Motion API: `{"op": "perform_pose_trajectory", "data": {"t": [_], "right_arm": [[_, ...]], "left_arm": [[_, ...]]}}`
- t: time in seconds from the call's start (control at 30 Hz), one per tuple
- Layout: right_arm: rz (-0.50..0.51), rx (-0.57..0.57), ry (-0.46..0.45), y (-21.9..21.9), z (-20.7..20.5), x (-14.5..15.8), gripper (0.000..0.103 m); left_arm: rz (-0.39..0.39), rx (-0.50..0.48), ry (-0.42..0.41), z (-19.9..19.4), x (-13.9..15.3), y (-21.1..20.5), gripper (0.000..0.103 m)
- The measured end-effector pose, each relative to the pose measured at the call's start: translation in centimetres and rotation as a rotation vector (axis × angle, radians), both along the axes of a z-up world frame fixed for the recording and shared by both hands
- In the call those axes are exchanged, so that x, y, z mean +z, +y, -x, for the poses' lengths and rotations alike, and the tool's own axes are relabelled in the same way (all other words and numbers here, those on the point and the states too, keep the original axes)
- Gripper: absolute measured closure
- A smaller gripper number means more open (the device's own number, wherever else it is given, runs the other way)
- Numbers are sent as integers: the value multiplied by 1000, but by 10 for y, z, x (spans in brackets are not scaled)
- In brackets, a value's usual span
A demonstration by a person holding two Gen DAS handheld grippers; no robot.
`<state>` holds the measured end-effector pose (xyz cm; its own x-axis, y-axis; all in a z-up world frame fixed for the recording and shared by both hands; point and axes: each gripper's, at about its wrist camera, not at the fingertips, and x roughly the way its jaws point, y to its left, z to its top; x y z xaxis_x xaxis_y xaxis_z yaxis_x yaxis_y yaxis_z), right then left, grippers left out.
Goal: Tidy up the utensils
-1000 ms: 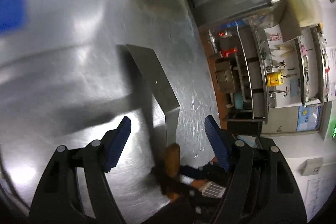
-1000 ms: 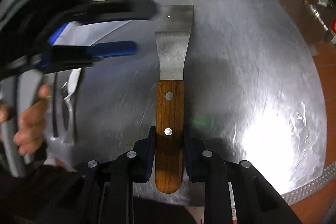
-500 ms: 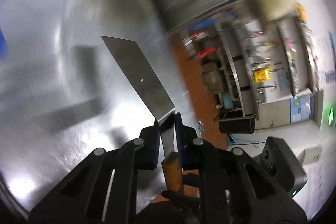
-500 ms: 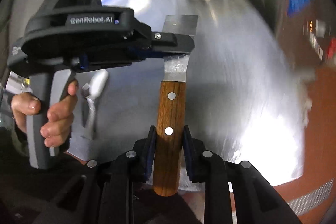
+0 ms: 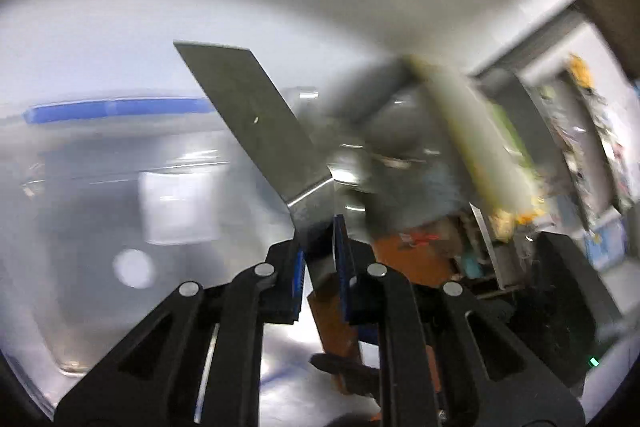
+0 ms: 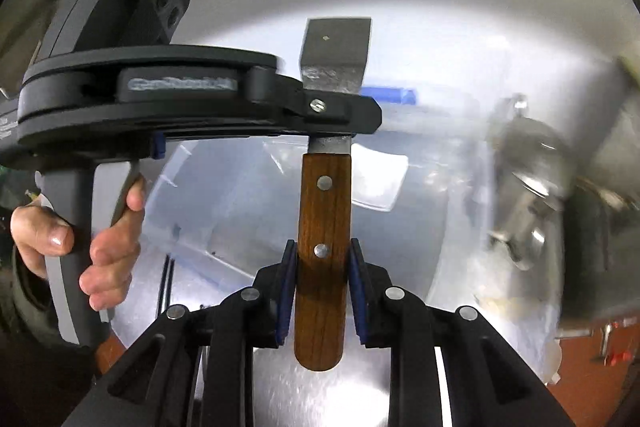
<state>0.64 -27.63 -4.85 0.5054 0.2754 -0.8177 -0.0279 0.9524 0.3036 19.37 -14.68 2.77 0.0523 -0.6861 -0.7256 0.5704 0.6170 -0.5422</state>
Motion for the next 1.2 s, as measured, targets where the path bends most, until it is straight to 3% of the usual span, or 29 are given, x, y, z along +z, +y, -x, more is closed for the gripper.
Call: {"op": "perform_pose_trajectory", "data": {"t": [0.17, 0.4, 0.63, 0.73, 0.8, 0.87, 0.97, 1.1, 1.2], "right_arm": [[-22, -11, 184, 2, -62, -55, 76], [-79, -39, 390, 4, -82, -114, 77], [-48, -76, 514, 3, -93, -138, 75], [-35, -90, 511, 3, -110, -142, 73], [-44, -88, 484, 1, -109, -133, 69], [-29, -107, 414, 1, -93, -101, 69], [-8, -90, 274, 12, -54, -46, 69], [-33, 58, 118, 59, 14, 4, 63], [-18, 167, 115, 103, 56, -10, 60]], "left_arm": [[-86, 21, 128, -46, -67, -9, 91], [-162, -5, 264, -61, -144, -25, 91], [-214, 17, 369, -62, -182, -33, 90], [-249, 18, 336, -61, -178, -37, 89], [-257, 9, 309, -58, -168, -32, 78], [-240, 11, 271, -55, -152, -24, 59], [-226, 14, 172, -39, -117, -19, 54], [-108, 41, 18, 1, -51, 27, 53], [15, 62, -58, 53, -9, 77, 42]]}}
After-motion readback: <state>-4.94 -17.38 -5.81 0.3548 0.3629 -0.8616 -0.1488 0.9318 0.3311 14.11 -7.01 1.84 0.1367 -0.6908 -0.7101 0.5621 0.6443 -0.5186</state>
